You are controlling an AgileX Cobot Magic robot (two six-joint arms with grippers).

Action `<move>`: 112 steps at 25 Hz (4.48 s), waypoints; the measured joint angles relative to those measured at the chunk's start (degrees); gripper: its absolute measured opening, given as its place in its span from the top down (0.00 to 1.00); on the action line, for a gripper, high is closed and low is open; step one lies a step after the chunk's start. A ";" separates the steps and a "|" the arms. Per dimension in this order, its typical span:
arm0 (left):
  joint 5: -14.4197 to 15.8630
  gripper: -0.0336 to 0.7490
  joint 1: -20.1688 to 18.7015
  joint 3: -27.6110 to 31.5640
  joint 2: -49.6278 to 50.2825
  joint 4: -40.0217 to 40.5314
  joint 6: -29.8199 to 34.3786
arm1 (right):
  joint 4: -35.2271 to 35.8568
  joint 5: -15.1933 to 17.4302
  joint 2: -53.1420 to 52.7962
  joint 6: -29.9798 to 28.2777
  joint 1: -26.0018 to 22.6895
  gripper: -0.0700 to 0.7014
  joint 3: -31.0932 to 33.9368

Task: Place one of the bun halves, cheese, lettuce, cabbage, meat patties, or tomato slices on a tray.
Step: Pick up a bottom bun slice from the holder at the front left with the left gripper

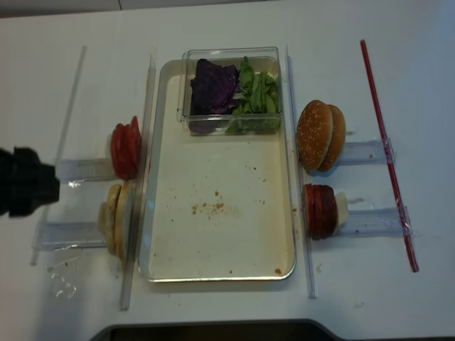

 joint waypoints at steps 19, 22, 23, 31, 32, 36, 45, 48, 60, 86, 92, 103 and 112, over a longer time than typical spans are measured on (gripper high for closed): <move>-0.37 0.41 -9.48 -1.07 7.39 1.24 -4.46 | 0.00 0.10 0.00 0.11 0.00 0.68 0.00; -0.57 0.41 -14.09 -1.07 9.67 1.24 -7.45 | 0.00 0.10 0.00 0.11 0.00 0.68 0.00; -0.69 0.41 -15.77 -1.07 10.58 1.41 -8.51 | 0.00 0.10 0.00 0.11 0.00 0.68 0.00; -1.17 0.41 -25.25 -1.19 17.79 3.20 -15.87 | 0.00 0.10 0.00 0.11 0.00 0.68 0.00; -1.21 0.41 -25.70 -1.33 18.39 3.32 -16.61 | 0.00 0.10 0.00 0.11 0.00 0.68 0.00; -1.34 0.41 -26.19 -3.07 20.42 3.85 -18.41 | 0.00 0.10 0.00 0.11 0.00 0.68 0.00; -1.48 0.41 -26.19 -5.81 23.67 4.33 -20.09 | 0.00 0.10 0.00 0.11 0.00 0.68 0.00; -1.57 0.41 -26.19 -5.81 24.64 4.44 -20.59 | 0.00 0.10 0.00 0.11 0.00 0.68 0.00; -1.57 0.41 -26.19 -6.24 27.54 4.94 -20.96 | 0.00 0.10 0.00 0.11 0.00 0.68 0.00; -1.68 0.86 -26.19 -6.27 30.60 7.45 -23.51 | 0.00 0.00 0.00 0.01 0.00 0.69 0.00; -1.68 0.87 -26.19 -6.27 30.60 7.45 -23.61 | 0.00 0.00 0.00 0.01 0.00 0.69 0.00; -1.68 0.87 -26.19 -6.27 28.81 7.76 -23.88 | 0.00 0.00 0.00 0.01 0.00 0.69 0.00; -1.68 0.87 -26.19 -6.27 27.15 8.03 -24.01 | 0.00 0.00 0.00 0.01 0.00 0.69 0.00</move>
